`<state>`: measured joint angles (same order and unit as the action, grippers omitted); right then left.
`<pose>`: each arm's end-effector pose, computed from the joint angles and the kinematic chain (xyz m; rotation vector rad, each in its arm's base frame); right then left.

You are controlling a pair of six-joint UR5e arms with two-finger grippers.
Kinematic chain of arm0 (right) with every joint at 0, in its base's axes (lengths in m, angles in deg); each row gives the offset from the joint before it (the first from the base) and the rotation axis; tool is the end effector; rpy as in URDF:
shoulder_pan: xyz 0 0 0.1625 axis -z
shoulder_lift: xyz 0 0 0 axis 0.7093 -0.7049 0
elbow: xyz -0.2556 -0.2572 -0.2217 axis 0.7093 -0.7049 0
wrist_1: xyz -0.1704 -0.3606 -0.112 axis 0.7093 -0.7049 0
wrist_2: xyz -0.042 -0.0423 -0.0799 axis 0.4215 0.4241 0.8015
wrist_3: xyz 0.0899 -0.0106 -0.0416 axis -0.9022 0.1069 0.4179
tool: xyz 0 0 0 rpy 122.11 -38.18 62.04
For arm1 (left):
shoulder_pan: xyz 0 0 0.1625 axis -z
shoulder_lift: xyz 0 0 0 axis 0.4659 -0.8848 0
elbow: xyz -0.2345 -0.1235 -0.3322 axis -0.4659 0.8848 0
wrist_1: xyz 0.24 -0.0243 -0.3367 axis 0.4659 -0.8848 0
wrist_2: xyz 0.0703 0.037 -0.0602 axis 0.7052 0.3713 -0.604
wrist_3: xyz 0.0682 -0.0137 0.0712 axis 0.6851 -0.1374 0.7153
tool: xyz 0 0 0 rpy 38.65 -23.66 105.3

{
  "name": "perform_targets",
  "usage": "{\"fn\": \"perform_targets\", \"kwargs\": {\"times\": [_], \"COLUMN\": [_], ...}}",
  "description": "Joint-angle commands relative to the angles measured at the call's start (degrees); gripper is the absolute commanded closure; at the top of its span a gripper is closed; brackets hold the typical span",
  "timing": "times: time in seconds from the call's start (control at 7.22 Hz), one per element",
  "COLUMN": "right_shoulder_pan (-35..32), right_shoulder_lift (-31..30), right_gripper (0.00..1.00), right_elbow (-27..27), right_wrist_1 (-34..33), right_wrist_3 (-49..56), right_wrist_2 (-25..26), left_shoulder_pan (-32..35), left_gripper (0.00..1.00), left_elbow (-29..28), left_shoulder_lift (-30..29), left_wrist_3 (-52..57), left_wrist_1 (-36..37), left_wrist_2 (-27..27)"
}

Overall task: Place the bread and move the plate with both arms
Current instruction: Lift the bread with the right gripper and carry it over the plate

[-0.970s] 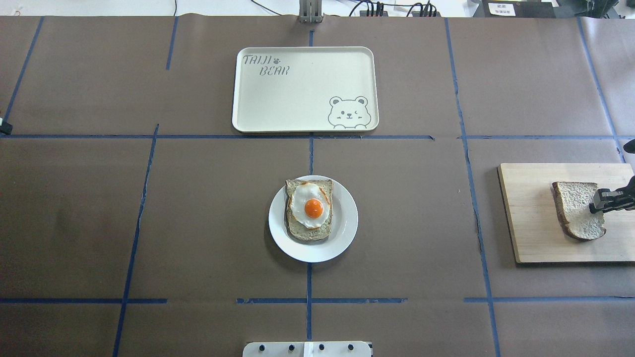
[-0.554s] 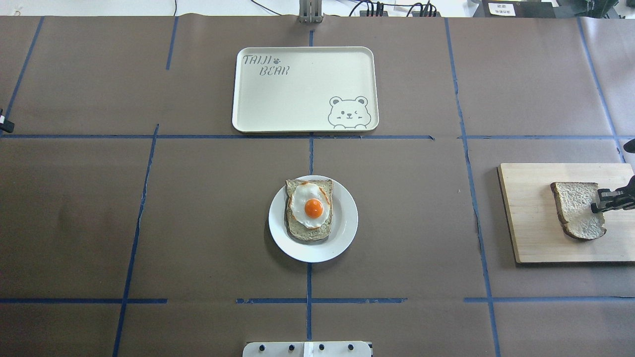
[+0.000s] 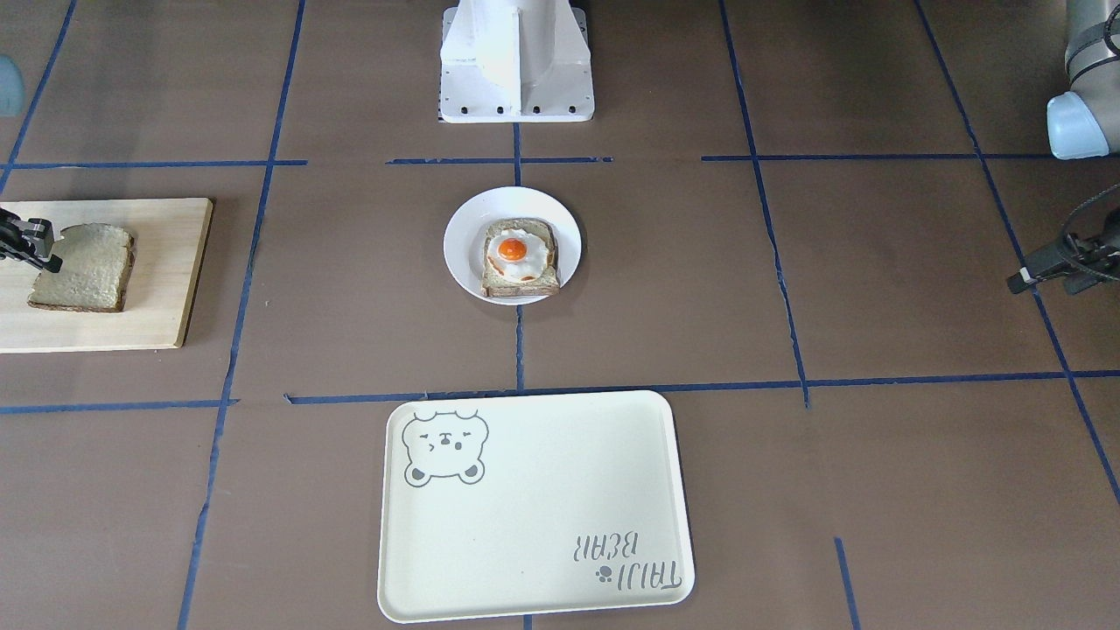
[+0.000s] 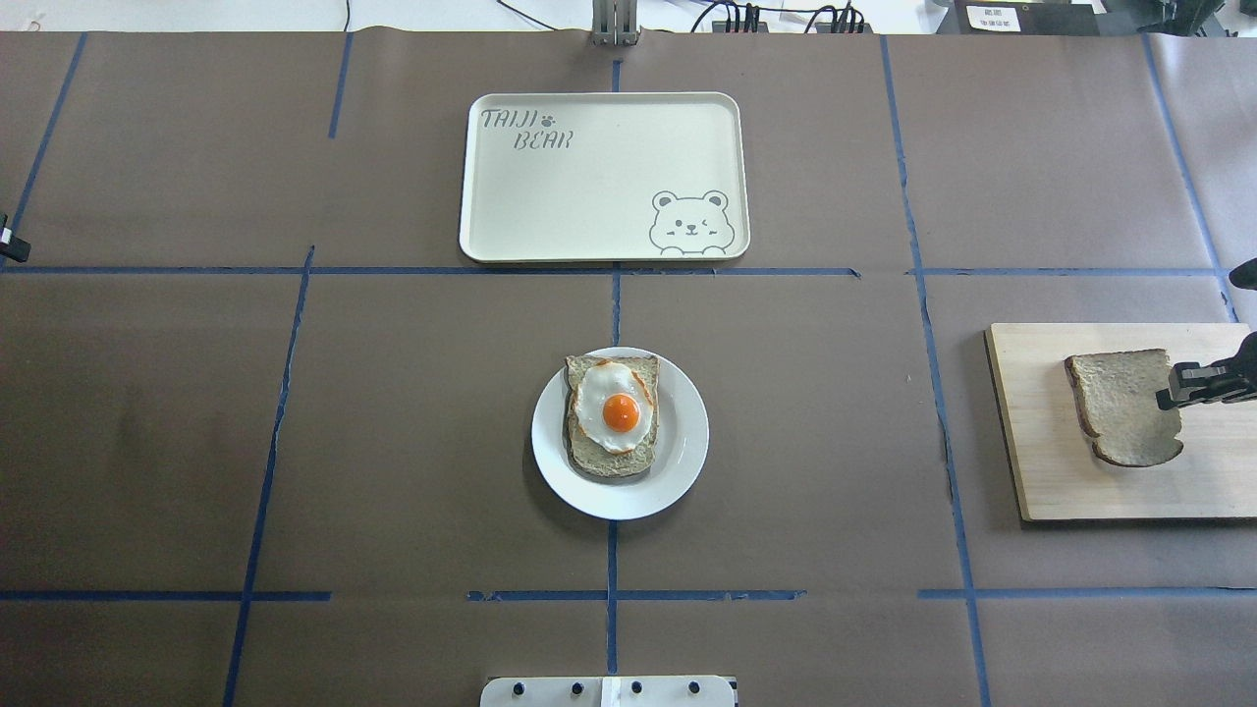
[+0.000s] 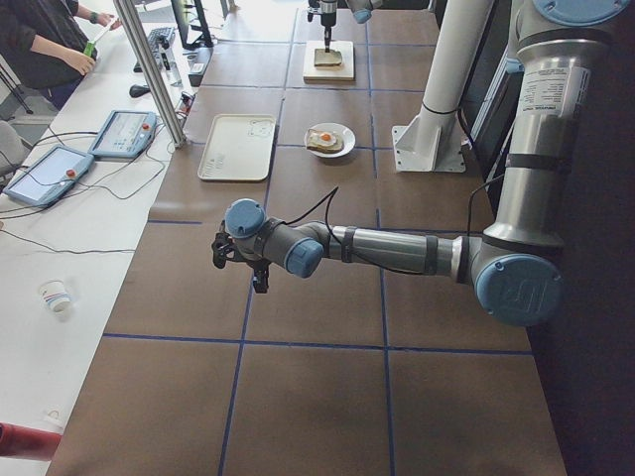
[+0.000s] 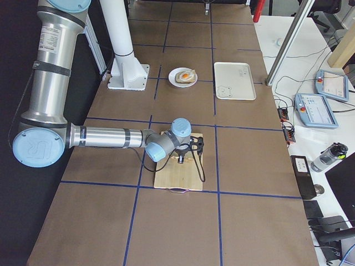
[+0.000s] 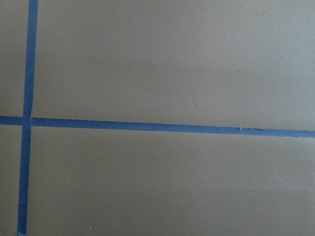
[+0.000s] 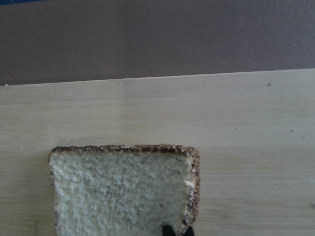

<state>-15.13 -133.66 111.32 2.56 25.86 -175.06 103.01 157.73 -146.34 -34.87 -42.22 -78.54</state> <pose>-0.1512 -0.4031 0.6252 0.0253 -0.8864 0.0433 0.0858 -0.5396 0.5799 0.0084 0.9765 -0.0576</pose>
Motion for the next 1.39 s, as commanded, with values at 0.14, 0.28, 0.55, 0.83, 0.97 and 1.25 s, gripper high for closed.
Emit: {"fn": "perform_targets", "kwargs": {"times": [0.14, 0.28, 0.55, 0.83, 0.97, 1.25], "right_shoulder_pan": [0.0, 0.1, 3.9, 16.9, 23.4, 33.5], "right_shoulder_lift": [-0.9, 3.3, 16.6, 26.9, 30.6, 33.5], "right_gripper": [1.00, 1.00, 1.00, 1.00, 1.00, 1.00], "right_elbow": [10.0, 11.4, 11.4, 11.6, 11.3, 9.4], "right_wrist_1": [1.2, 2.3, 2.5, 3.9, 4.2, 4.4], "right_wrist_3": [-7.2, -14.2, -32.7, -46.2, -48.1, -46.9], "right_wrist_2": [-1.0, -1.0, -1.0, 7.7, 14.9, 26.7], "left_shoulder_pan": [0.0, -0.4, -0.6, -1.8, -2.5, -2.6], "left_gripper": [0.00, 0.00, 0.00, 0.00, 0.00, 0.00], "left_elbow": [0.3, 0.2, 0.0, 0.5, 0.6, 0.5], "left_shoulder_lift": [0.0, 0.0, 0.0, 0.0, 0.0, 0.1], "left_wrist_3": [-0.8, -0.8, -0.8, -1.0, -2.1, -3.6], "left_wrist_1": [0.0, -0.1, -0.1, -0.1, -0.4, -1.6], "left_wrist_2": [0.0, 0.0, 0.0, -0.1, -0.1, -0.2]}}
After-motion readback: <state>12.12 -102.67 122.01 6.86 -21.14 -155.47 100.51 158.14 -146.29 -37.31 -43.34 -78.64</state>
